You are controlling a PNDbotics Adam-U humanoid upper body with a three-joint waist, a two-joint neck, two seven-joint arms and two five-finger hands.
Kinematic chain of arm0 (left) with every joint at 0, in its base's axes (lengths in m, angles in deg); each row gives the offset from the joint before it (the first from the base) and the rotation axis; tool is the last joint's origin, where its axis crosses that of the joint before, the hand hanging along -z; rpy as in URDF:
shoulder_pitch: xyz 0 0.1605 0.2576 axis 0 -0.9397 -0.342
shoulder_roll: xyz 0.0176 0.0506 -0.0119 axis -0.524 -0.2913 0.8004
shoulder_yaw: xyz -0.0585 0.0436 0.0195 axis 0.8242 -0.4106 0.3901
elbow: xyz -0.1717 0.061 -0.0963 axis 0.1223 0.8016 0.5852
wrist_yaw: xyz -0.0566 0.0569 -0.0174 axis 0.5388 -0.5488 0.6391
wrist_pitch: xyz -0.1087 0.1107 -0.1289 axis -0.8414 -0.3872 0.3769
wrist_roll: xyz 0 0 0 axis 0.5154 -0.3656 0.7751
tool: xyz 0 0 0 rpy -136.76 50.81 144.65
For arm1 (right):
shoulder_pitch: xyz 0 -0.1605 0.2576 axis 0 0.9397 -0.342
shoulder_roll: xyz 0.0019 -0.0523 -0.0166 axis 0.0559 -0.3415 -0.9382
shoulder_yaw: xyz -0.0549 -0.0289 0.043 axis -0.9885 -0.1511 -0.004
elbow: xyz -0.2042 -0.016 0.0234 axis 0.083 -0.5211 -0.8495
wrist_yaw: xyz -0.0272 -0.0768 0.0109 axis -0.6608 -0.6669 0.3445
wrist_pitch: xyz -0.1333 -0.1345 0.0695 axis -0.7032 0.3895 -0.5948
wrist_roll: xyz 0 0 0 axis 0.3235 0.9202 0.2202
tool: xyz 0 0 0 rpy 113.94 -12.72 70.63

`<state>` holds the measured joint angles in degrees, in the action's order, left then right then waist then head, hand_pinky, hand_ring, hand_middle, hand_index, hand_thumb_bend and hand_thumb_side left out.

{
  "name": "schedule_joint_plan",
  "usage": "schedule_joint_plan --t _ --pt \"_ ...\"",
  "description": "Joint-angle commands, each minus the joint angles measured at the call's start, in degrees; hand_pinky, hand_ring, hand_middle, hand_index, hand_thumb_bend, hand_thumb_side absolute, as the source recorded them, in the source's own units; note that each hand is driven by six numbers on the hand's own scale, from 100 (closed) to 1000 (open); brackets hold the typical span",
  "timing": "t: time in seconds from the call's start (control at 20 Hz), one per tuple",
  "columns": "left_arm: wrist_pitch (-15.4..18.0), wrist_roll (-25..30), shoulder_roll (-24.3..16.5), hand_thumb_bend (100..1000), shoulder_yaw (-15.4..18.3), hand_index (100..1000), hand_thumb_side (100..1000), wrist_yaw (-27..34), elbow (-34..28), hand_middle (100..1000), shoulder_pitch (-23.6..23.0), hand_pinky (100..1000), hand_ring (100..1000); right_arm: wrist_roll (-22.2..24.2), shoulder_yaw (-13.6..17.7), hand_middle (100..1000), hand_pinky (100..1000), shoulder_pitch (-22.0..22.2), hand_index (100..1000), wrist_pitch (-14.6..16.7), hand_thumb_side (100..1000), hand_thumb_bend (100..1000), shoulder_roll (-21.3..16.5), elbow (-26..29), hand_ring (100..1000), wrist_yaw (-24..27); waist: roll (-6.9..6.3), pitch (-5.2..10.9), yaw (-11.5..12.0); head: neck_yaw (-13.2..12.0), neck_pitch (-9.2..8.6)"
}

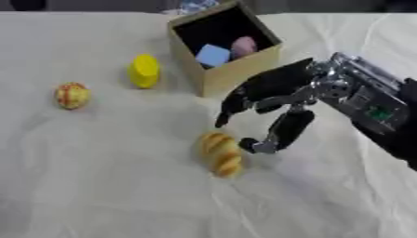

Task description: Pick up objects on the table and place them in the box.

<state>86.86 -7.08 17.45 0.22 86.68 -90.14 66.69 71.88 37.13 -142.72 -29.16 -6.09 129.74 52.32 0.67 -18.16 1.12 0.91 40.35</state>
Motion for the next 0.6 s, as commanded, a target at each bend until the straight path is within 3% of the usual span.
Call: schedule_joint_plan --t 0.05,0.4,0.6 --pt "0.05 0.28 -0.84 170 -0.07 803 781 0.29 -1.19 628 0.66 845 648 -0.89 1.07 764 894 -0.39 889 0.28 544 122 0.09 -0.27 858 -1.09 -0.2 0.71 0.09 0.03 -0.2" --pt "0.13 0.54 -0.73 168 -0.17 804 785 0.51 -1.19 627 0.98 846 648 -1.21 0.67 740 889 1.04 874 1.4 534 163 1.52 -2.33 856 -4.14 -0.22 0.13 0.66 0.09 -0.33" --pt "0.22 0.62 -0.68 167 -0.18 804 787 0.69 -1.19 626 1.14 846 649 -1.08 -0.08 652 878 1.66 843 2.99 488 240 2.24 -4.27 840 -7.49 -0.25 -0.08 0.94 0.13 -0.42"
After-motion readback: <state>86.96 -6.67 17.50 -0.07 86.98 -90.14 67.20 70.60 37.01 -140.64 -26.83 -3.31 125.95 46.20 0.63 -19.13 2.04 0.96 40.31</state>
